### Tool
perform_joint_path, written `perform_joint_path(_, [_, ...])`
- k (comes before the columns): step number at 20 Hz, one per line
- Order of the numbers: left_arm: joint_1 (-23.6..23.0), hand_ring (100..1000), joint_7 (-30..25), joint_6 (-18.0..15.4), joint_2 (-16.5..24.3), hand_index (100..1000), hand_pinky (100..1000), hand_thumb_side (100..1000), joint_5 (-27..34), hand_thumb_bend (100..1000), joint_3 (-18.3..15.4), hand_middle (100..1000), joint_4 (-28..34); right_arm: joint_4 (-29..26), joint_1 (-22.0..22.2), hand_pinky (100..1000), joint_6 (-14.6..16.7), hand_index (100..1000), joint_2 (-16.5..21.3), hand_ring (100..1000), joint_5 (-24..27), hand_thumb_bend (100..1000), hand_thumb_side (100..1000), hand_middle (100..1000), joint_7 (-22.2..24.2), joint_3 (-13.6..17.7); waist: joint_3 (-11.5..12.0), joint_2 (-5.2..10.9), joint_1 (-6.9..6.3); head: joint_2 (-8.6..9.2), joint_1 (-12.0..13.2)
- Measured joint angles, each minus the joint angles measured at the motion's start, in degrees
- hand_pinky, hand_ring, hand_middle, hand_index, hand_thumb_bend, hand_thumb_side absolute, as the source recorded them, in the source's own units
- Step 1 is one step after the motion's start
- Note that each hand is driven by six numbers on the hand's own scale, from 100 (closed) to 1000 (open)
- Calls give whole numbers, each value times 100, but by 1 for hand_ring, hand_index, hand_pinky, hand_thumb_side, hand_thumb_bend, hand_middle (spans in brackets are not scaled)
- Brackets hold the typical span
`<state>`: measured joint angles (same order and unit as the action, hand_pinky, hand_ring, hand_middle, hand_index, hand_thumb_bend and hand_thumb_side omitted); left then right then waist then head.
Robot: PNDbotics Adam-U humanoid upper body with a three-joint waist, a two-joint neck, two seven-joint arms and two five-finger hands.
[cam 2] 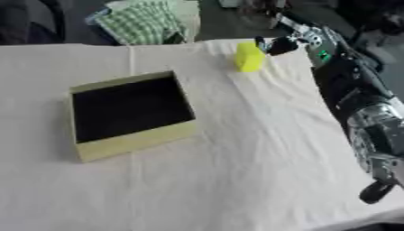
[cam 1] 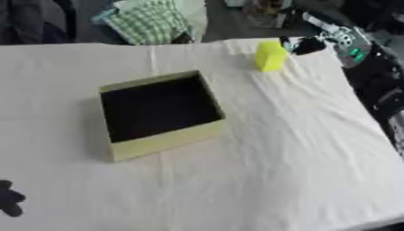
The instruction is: Pick up objects on the table and place them in the box.
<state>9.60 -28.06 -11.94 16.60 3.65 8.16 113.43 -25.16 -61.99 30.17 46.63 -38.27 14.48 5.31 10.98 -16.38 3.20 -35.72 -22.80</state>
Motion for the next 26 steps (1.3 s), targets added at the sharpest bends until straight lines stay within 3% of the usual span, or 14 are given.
perform_joint_path(8, [-2, 530, -90, -67, 0, 771, 673, 908, -70, 100, -5, 507, 0, 5, 8, 828, -45, 1000, 3, 1000, -303, 100, 227, 998, 201, -8, -12, -77, -21, -9, -6])
perform_joint_path(14, [-7, 530, -160, -93, -1, 771, 673, 913, -122, 100, -19, 507, 0, -29, 39, 847, -38, 1000, 7, 1000, -753, 100, 381, 1000, 222, -47, -32, -127, -20, -50, -15])
perform_joint_path(18, [-14, 531, -210, -103, -2, 771, 674, 916, -151, 100, -32, 508, 0, -175, 48, 865, -9, 1000, 11, 1000, -1228, 100, 534, 1000, 151, -81, -36, -136, -12, -57, -29])
perform_joint_path(19, [-17, 531, -220, -108, -2, 771, 674, 917, -164, 100, -32, 508, 0, -224, 48, 872, -3, 1000, 11, 1000, -1382, 100, 609, 1000, 106, -86, -37, -138, -9, -59, -30])
perform_joint_path(26, [-44, 532, -293, -123, -2, 771, 677, 920, -198, 100, -33, 509, 0, -509, 46, 881, 77, 1000, 11, 1000, -2475, 100, 643, 1000, -415, -110, -67, -151, 4, -110, -34])
